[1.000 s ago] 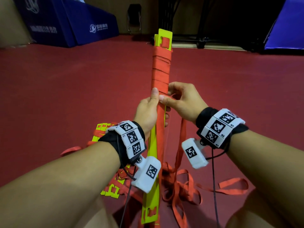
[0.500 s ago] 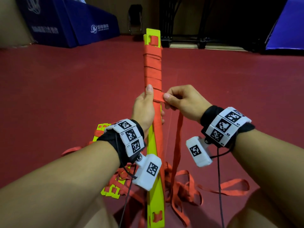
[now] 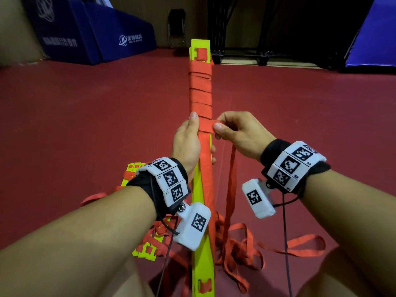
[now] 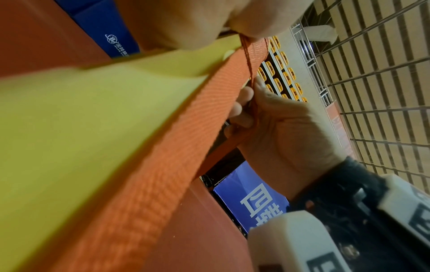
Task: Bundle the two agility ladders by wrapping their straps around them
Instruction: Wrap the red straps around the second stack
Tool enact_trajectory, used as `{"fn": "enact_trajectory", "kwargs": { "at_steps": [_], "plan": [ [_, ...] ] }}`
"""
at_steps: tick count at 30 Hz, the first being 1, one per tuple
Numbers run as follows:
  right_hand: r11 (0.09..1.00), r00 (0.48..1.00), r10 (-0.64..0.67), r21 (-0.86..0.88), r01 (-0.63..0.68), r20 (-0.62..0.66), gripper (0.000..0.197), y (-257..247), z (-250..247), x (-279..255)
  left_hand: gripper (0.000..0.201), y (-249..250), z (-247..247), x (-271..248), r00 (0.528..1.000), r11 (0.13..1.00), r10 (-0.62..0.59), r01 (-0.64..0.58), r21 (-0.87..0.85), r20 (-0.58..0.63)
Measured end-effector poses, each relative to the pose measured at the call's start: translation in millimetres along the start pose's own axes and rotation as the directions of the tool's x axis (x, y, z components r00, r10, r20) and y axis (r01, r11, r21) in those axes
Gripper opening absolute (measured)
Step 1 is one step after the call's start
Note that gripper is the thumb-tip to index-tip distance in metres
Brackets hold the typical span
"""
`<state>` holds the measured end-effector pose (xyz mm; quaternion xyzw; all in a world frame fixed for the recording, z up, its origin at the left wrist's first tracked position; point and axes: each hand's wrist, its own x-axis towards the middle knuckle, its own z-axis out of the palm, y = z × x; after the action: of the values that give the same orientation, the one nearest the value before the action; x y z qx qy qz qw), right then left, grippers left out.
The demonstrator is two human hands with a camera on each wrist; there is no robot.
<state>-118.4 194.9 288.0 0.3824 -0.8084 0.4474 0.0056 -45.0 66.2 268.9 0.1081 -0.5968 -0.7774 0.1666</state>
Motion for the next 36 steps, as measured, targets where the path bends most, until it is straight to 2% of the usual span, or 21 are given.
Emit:
{"fn": "enact_trajectory", "kwargs": {
  "at_steps": [7, 12, 19, 23, 26, 29, 33, 36],
  "plan": [
    [0.990, 1.000, -0.026, 0.140, 0.024, 0.016, 0.024, 1, 1, -1, 0.055, -2, 1, 1, 0.999, 0.998, 0.038, -0.039, -0.039, -0.011],
    [0.989, 0.999, -0.006, 0.145, 0.000, 0.038, 0.027, 2, 1, -2, 0.059, -5, -1, 4, 0.996, 0.996, 0.084, -0.083, 0.011, -0.041],
    [0.986, 0.998, -0.030, 0.165, 0.022, 0.047, 0.029, 7, 1, -2, 0.054, -3, -2, 4, 0.996, 0.997, 0.055, -0.052, 0.057, -0.064],
    [0.975, 0.999, -0.030, 0.220, 0.022, 0.033, 0.028, 8, 5, -2, 0.060, -1, -3, 4, 0.997, 0.999, 0.038, -0.038, 0.010, -0.070],
    [0.968, 1.000, -0.026, 0.249, 0.020, 0.018, 0.027, 7, 9, -3, 0.057, 1, -3, 4, 0.993, 0.999, 0.043, -0.045, -0.011, -0.114],
    [0.965, 1.000, -0.015, 0.261, 0.012, 0.009, 0.025, 5, 12, -3, 0.068, -2, -5, 7, 0.991, 0.998, 0.051, -0.053, -0.015, -0.123],
    [0.942, 0.999, -0.025, 0.333, 0.032, -0.025, 0.015, 4, 13, -1, 0.041, -4, -6, 10, 0.991, 0.994, 0.078, -0.086, -0.074, -0.109],
    [0.930, 0.997, -0.078, 0.361, 0.071, 0.005, 0.003, 3, 12, -2, 0.040, -6, -7, 12, 0.991, 0.993, 0.084, -0.092, -0.076, -0.101]
  ]
}}
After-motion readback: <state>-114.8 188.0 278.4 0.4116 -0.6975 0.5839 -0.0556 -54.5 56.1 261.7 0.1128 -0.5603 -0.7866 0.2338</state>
